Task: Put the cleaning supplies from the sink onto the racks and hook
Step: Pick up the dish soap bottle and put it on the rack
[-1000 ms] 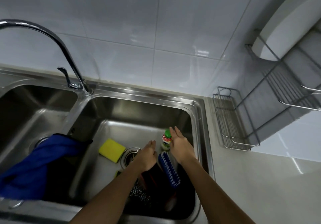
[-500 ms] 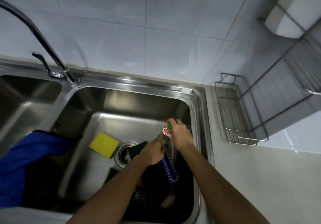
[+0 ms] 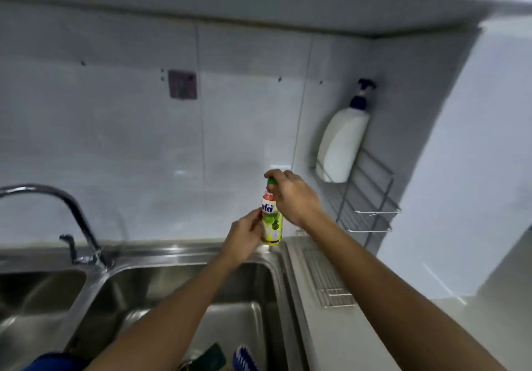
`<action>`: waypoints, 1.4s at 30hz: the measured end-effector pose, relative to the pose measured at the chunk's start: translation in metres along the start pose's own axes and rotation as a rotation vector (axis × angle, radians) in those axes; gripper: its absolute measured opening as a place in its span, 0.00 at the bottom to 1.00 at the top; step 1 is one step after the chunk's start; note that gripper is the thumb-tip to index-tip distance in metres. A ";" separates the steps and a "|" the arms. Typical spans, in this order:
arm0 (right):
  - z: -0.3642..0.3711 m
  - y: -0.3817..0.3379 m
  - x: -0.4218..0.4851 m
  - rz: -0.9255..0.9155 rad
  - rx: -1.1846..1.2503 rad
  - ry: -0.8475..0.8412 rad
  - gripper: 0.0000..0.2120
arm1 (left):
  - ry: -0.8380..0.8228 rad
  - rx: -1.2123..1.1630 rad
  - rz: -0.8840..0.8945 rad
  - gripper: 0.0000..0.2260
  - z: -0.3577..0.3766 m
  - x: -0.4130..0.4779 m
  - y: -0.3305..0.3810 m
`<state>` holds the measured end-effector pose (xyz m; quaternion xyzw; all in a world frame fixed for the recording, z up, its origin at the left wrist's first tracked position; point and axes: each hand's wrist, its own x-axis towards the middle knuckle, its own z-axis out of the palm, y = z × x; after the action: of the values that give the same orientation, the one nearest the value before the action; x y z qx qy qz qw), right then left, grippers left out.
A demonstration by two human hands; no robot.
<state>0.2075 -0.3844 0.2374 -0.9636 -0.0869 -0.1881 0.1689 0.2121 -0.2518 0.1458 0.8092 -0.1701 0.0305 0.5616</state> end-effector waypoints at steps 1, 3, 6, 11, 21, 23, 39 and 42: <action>-0.023 -0.001 0.007 -0.015 -0.026 0.044 0.16 | 0.014 -0.014 0.041 0.16 -0.001 0.011 0.017; -0.061 -0.001 0.015 -0.019 -0.068 0.134 0.16 | 0.024 -0.097 0.110 0.16 0.000 0.022 0.049; -0.104 0.002 0.023 0.013 -0.111 0.192 0.16 | 0.034 -0.193 0.180 0.16 0.012 0.035 0.080; -0.198 0.032 0.015 0.090 -0.230 0.344 0.18 | -0.045 -0.138 0.405 0.19 0.057 0.064 0.173; -0.146 0.076 -0.002 0.247 -0.222 0.155 0.22 | -0.284 0.206 0.289 0.24 0.086 0.065 0.158; -0.128 0.081 -0.007 0.268 -0.197 0.134 0.23 | -0.310 0.245 0.270 0.25 0.089 0.060 0.148; -0.081 0.097 -0.057 0.411 -0.205 -0.041 0.34 | -0.298 0.569 0.350 0.21 0.102 0.078 0.129; -0.080 0.096 -0.060 0.435 -0.260 -0.133 0.29 | -0.316 0.581 0.335 0.21 0.104 0.080 0.127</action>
<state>0.1478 -0.5083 0.2560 -0.9835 0.1363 -0.0934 0.0738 0.2329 -0.4060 0.2413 0.8906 -0.3688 0.0437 0.2627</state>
